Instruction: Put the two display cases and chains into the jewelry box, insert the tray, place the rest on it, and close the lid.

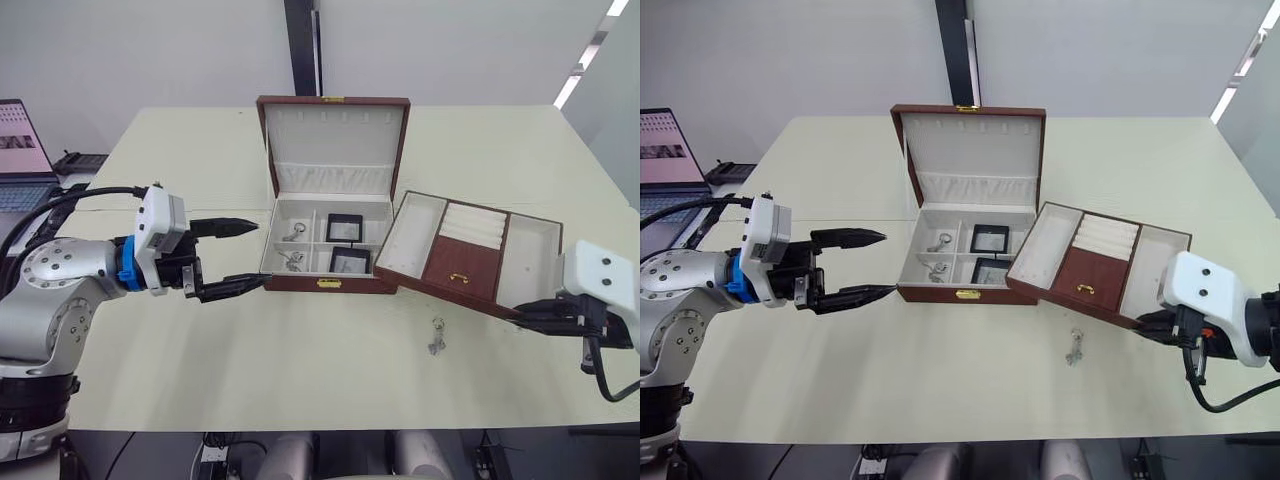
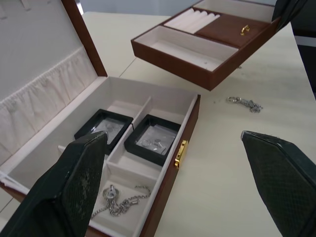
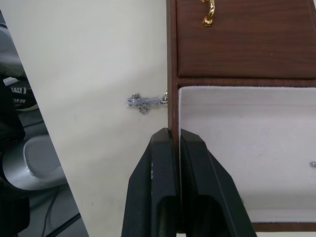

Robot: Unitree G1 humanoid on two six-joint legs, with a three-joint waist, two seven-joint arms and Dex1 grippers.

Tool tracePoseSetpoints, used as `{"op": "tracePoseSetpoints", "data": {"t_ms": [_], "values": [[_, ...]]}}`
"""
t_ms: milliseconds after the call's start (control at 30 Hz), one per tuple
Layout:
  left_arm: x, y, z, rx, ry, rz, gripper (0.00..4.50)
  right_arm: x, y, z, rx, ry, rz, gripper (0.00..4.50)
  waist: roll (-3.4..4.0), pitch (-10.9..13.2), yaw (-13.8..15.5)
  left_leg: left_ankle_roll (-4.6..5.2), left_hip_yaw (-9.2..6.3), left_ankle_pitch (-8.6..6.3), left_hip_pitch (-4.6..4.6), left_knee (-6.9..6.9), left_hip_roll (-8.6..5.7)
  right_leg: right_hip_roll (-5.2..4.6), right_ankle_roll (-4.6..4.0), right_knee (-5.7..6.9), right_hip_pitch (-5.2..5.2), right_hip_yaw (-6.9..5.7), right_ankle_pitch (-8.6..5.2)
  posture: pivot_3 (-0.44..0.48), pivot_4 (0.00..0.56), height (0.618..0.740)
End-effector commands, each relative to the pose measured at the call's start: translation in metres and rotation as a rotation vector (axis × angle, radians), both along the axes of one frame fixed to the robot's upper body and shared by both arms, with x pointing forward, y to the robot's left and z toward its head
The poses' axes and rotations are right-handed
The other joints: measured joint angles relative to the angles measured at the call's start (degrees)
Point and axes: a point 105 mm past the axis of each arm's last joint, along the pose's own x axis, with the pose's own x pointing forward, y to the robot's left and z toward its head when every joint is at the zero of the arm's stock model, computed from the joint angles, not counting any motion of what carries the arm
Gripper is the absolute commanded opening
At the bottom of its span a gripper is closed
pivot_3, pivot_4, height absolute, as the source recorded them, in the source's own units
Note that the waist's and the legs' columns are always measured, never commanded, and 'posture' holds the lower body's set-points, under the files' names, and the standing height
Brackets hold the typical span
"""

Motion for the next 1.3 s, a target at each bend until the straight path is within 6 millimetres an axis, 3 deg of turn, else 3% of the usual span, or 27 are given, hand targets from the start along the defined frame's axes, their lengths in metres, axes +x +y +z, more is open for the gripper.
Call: {"op": "tracePoseSetpoints", "data": {"t_ms": [33,300,433,667,867,1300], "values": [[0.000,0.010,0.008,0.018,-0.049,0.040,4.50,0.010,0.013,0.005,0.018,-0.033,0.045,0.02,-0.04,0.04,-0.09,0.08,-0.01,-0.05,-0.01,0.00,0.00,0.00,0.00,0.00,-0.01,-0.01,0.00,0.000,0.150,0.740],[-0.002,0.042,0.006,0.045,-0.039,0.138,4.50,0.056,0.057,0.001,0.089,-0.063,0.137,0.02,-0.03,0.19,-0.37,-0.06,0.01,0.03,-0.22,-0.05,0.09,-0.02,-0.01,0.02,-0.36,0.04,0.00,0.000,0.150,0.740],[-0.003,0.051,0.003,0.046,-0.037,0.162,4.50,0.071,0.075,-0.003,0.080,-0.057,0.187,0.02,-0.04,0.19,-0.34,-0.09,-0.06,0.05,-0.82,0.11,0.07,-0.11,-0.01,0.13,-0.91,-0.01,0.01,0.000,0.150,0.740],[-0.008,0.063,-0.006,0.057,-0.034,0.177,4.50,0.091,0.103,-0.009,0.048,-0.059,0.292,0.02,-0.04,0.19,-0.38,-0.09,-0.11,0.05,-0.87,0.10,0.04,-0.14,-0.01,0.13,-0.95,-0.04,0.01,0.000,0.150,0.740],[-0.008,0.067,-0.008,0.067,-0.047,0.196,4.50,0.103,0.116,-0.013,0.026,-0.060,0.335,0.02,-0.03,0.19,-0.41,-0.12,-0.11,0.07,-0.85,0.12,0.03,-0.13,-0.01,0.19,-0.97,-0.03,0.01,0.000,0.150,0.740],[-0.011,0.053,-0.003,0.064,-0.044,0.144,4.50,0.112,0.134,-0.017,0.010,-0.063,0.386,0.02,-0.04,0.19,-0.46,-0.16,-0.12,0.09,-0.84,0.13,0.02,-0.12,-0.02,0.27,-1.01,-0.01,0.02,0.000,0.150,0.740]]}}
